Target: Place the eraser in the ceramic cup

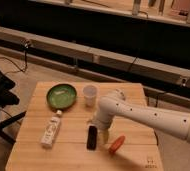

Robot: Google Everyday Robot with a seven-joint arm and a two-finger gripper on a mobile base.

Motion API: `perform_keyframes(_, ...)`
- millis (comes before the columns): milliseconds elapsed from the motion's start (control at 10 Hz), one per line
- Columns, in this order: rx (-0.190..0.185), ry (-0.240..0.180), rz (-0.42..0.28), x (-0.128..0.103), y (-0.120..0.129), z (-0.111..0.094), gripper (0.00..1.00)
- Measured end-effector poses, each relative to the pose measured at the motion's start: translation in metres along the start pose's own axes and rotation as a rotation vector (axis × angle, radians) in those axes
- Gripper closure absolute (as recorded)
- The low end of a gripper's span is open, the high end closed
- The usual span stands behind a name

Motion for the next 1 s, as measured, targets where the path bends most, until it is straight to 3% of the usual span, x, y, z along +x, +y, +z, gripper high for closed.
perform_keyframes(500, -0.045, 0.004, 0.067, 0.008, 0.005, 0.029, 0.24)
perform_keyframes(1000, -0.025, 0.011, 0.119, 0.009, 0.008, 0.022, 0.83)
